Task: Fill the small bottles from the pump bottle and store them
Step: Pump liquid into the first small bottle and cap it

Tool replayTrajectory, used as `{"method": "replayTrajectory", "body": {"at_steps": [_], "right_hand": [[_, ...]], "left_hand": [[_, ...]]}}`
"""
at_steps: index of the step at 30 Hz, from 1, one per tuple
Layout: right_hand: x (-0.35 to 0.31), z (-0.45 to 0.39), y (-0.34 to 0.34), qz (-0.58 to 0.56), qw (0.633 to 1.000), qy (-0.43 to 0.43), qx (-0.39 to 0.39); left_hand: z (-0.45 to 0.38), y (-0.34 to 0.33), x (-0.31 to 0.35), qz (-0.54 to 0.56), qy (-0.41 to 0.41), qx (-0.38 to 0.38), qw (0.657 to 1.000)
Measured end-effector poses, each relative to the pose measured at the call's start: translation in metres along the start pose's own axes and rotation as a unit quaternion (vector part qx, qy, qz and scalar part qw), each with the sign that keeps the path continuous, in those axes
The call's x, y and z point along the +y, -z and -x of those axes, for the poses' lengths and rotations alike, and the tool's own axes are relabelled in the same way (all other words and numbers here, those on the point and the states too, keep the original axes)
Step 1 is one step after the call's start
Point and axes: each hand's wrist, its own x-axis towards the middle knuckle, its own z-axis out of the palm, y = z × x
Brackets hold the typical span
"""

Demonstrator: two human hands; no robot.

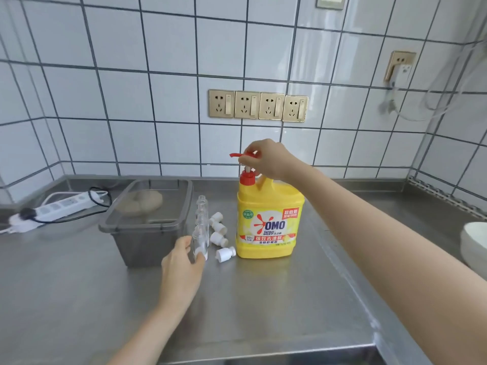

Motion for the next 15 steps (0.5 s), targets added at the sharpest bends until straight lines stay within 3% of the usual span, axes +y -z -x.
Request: {"method": "replayTrajectory", "body": {"at_steps": [8,15], "right_hand": [[0.003,0.003,-0.003,-0.006,1.000,0.019,0.018],[0.003,-0.002,0.001,0.004,1.000,0.023,-0.008]], "left_hand": [[-0.020,-0.032,-0.015,-0.015,0.041,-0.011,0.999],[-0.007,-0.027,-0.002,0.006,-0.005,0.023,1.000]]}}
